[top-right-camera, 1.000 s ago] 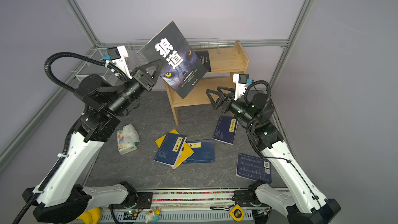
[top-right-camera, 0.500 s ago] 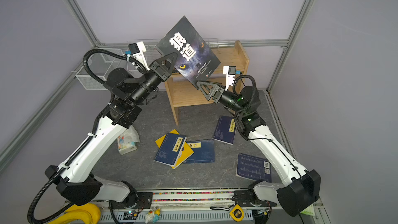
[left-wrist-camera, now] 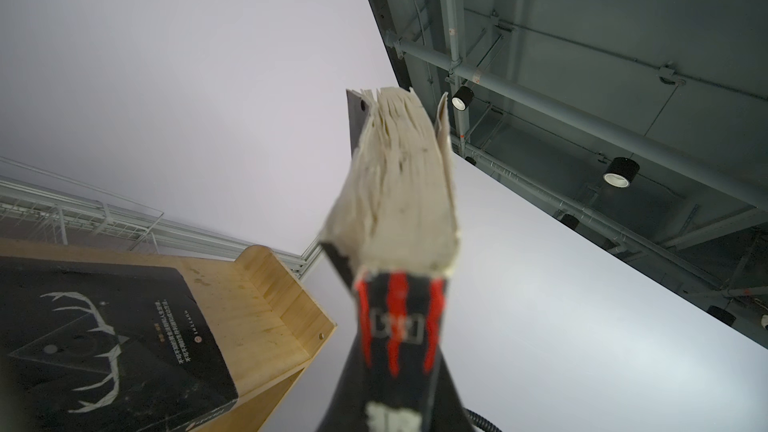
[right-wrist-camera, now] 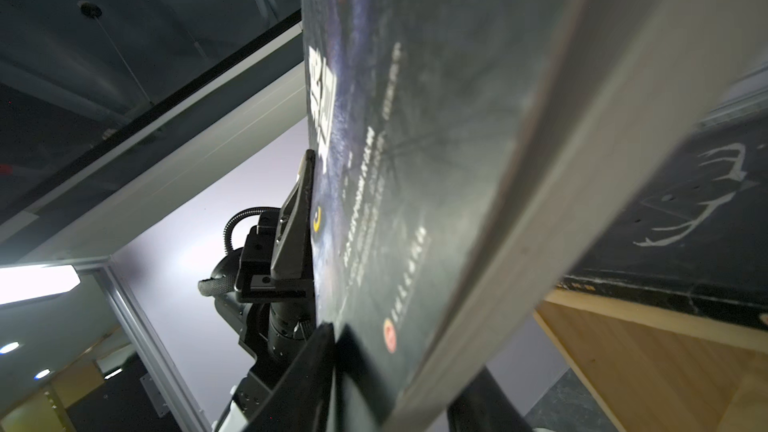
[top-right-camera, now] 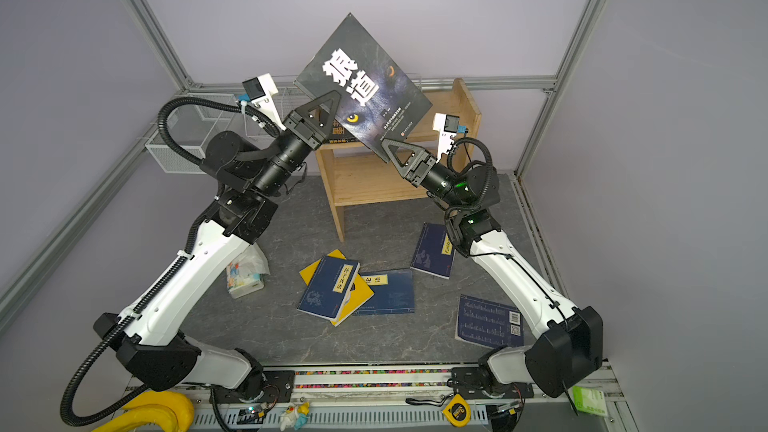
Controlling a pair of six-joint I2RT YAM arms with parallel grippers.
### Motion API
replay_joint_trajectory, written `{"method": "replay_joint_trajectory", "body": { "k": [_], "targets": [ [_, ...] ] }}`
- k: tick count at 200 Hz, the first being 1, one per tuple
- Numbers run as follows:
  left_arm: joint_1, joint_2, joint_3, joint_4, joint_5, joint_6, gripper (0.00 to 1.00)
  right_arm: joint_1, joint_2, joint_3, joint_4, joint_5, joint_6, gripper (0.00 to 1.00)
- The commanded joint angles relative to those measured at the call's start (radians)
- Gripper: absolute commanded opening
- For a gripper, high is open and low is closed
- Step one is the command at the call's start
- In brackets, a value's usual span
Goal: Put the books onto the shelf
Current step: 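Lift the wolf-eye book up above the bookcase top with both grippers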
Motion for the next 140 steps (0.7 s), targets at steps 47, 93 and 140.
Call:
{"method": "replay_joint_trajectory", "body": {
  "k": [47,93,140],
  "targets": [
    [-0.006,-0.029,0.013,0.011,0.049,0.013,0.25,-0.027,0.000,0.040,0.012,-0.061,0.047,0.24],
    [0.078,-0.024,0.145,-0.267,0.161,0.074,0.51,-0.107,-0.049,0.115,-0.182,-0.203,-0.003,0.16],
    [0.138,-0.015,0.220,-0.399,0.231,0.096,0.59,-0.171,-0.064,0.148,-0.213,-0.315,0.063,0.16]
  ]
}}
